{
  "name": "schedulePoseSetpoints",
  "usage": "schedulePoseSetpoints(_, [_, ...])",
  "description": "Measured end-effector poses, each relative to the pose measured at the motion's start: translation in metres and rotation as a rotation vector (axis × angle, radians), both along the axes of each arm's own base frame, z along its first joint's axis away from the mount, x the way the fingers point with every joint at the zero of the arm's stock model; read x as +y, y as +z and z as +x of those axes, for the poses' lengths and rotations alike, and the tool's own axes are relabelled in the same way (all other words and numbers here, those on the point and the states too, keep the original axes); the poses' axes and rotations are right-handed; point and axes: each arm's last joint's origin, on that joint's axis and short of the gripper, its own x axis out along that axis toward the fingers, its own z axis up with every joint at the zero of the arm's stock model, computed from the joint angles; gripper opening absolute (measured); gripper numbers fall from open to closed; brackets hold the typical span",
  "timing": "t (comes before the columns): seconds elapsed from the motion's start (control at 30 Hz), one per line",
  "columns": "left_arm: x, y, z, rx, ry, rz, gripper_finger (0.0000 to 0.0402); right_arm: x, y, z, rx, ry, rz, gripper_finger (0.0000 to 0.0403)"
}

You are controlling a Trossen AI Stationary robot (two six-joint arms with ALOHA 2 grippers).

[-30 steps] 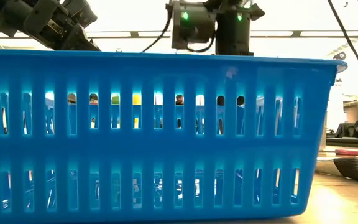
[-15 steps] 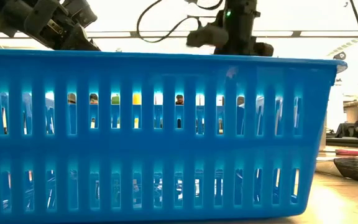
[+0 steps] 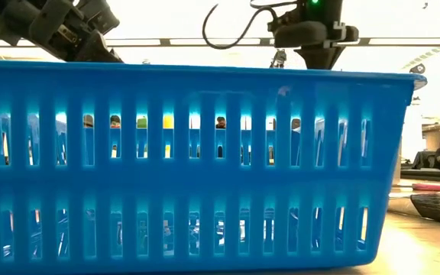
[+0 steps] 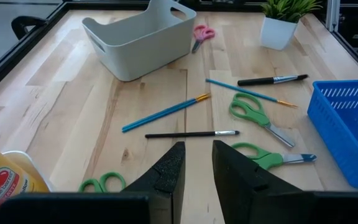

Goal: Pick & Place Paint Supplies
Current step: Put the blue paintbrush into the gray bin

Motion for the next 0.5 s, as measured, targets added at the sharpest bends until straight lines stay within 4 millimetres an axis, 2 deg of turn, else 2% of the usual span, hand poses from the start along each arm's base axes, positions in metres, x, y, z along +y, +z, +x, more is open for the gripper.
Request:
schedulePoseSetpoints(0.27, [0.0, 0.0, 0.0, 0.004, 0.0, 0.0, 0.0082, -0.003, -0.005, -0.021, 0.032, -0.009, -0.018, 0.0023])
schedulePoseSetpoints(0.5, [0.0, 0.0, 0.0, 0.006, 0.0, 0.001, 0.0082, -0.009, -0.025, -0.039, 0.022, -0.032, -0.017, 0.0023])
